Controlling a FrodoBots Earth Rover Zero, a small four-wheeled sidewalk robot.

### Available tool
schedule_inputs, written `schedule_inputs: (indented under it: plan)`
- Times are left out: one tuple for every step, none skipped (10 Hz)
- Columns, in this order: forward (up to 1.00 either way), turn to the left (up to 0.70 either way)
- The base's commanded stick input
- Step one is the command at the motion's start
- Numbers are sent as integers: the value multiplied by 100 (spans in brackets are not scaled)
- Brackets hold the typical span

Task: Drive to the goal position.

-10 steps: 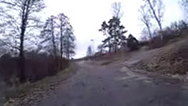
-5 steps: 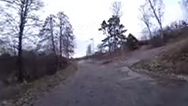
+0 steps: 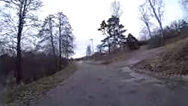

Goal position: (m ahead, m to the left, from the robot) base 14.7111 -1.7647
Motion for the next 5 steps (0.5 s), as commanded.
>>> schedule_inputs:
  plan:
    - [50,0]
    - [50,0]
    - [50,0]
    - [50,0]
    - [50,0]
